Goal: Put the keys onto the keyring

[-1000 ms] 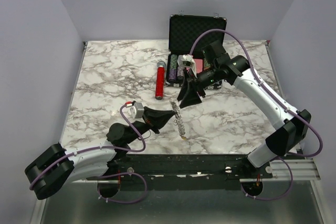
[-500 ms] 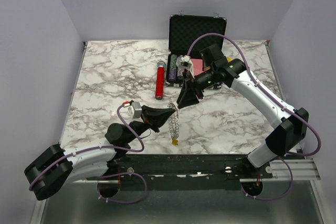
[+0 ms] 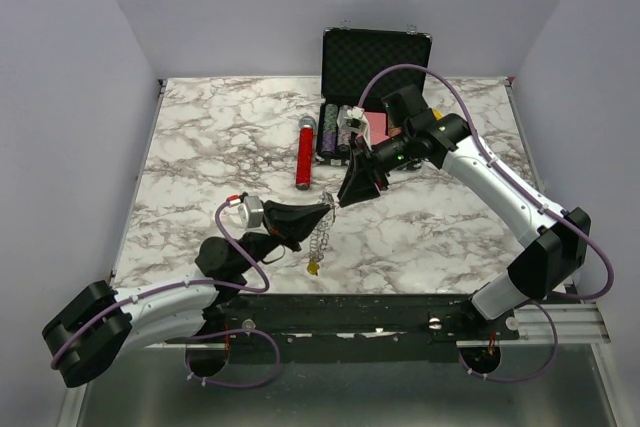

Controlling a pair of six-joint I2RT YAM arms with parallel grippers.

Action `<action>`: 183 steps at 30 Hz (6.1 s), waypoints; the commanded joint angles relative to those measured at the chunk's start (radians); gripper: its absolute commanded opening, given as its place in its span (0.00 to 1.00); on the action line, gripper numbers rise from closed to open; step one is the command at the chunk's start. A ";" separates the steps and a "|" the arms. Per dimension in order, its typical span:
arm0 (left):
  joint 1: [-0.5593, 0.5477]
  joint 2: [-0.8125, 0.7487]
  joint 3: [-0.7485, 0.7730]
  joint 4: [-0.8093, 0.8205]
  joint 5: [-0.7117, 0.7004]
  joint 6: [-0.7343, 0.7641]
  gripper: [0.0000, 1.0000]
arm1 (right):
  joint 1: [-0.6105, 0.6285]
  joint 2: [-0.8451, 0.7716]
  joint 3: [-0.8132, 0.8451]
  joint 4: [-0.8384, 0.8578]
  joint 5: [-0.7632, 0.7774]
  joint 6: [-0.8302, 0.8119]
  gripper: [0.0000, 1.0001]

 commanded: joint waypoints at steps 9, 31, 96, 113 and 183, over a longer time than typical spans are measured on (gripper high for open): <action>-0.003 -0.013 0.040 0.219 -0.036 0.009 0.00 | 0.002 -0.022 -0.005 0.014 -0.017 0.006 0.37; -0.009 0.002 0.047 0.190 -0.064 0.011 0.00 | 0.002 -0.018 0.015 0.009 -0.035 0.000 0.40; -0.011 0.044 0.040 0.240 -0.082 -0.027 0.00 | 0.013 -0.028 0.020 0.009 0.020 -0.009 0.35; -0.011 0.060 0.037 0.248 -0.036 -0.058 0.00 | 0.019 0.002 0.009 0.006 -0.010 -0.045 0.41; 0.017 -0.084 0.316 -0.802 0.246 0.284 0.83 | 0.142 0.087 0.231 -0.536 0.408 -0.596 0.01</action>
